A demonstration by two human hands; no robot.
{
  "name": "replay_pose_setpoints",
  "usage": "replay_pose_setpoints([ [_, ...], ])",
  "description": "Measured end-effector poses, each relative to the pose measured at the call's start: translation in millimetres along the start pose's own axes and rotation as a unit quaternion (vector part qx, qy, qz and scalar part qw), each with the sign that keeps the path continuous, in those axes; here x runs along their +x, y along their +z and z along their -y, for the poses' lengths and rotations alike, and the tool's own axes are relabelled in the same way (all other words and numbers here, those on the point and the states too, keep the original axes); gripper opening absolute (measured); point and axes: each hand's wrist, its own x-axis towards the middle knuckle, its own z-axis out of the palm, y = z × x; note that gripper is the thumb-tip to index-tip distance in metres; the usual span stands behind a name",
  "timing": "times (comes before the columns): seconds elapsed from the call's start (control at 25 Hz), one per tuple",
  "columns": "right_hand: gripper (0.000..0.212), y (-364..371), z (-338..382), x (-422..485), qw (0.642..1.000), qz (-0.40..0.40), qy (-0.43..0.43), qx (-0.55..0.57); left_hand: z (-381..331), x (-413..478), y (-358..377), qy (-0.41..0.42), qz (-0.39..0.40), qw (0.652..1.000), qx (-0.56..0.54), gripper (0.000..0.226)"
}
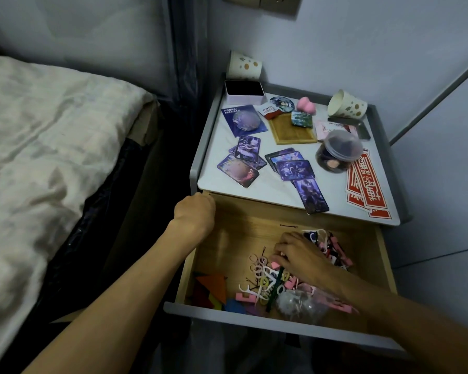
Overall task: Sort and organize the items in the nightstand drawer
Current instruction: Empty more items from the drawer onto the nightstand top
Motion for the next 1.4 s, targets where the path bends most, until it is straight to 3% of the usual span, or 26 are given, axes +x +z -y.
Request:
replay_pose_setpoints([
  [0.12, 0.025, -0.6, -4.1, 10.3, 0.991, -0.100, 0.074, -0.046, 0.3, -0.4, -1.8, 0.000, 0.002, 1.000, -0.002, 0.038],
  [0.24, 0.034, 4.1, -0.7, 18.6, 0.987, -0.099, 0.115, -0.044, 0.1, -0.6, -1.5, 0.001, 0.002, 1.000, -0.006, 0.036],
  [0.36, 0.027, 12.8, -10.8, 15.7, 0.992, -0.070, 0.109, 0.003, 0.4, 0.8, -0.7, 0.001, 0.004, 1.000, -0.004, 0.035],
  [0.52, 0.020, 5.2, -34.7, 4.1, 0.997, 0.027, 0.075, -0.002, 0.8, 1.5, -0.1, 0.003, 0.007, 1.000, 0.005, 0.035],
  [0.6, 0.018, -6.7, -28.1, 6.4, 0.997, 0.023, 0.067, -0.011, -0.3, 1.2, 0.2, 0.002, 0.002, 1.000, 0.007, 0.035],
  [0.68, 0.019, -16.0, -0.7, 15.6, 1.000, -0.012, -0.005, 0.020, -1.3, 0.5, 0.4, 0.000, 0.001, 1.000, 0.008, 0.035],
  [0.84, 0.042, -6.4, 61.6, 25.5, 0.982, 0.111, -0.156, -0.003, -1.0, 0.7, -0.5, 0.004, 0.003, 1.000, 0.004, 0.036],
  [1.08, 0.015, 2.4, 34.4, 4.1, 0.976, 0.116, -0.182, 0.043, 0.1, 3.8, -0.5, 0.002, 0.006, 1.000, 0.003, 0.038],
  [1.24, 0.016, -1.5, 19.7, -7.2, 0.977, 0.138, -0.154, 0.045, 1.3, 4.2, 0.8, 0.000, 0.003, 1.000, 0.003, 0.038],
  [1.4, 0.030, -7.7, 54.8, -0.5, 0.977, 0.122, -0.149, 0.094, 0.3, 3.5, 1.5, -0.001, 0.003, 1.000, 0.002, 0.034],
])
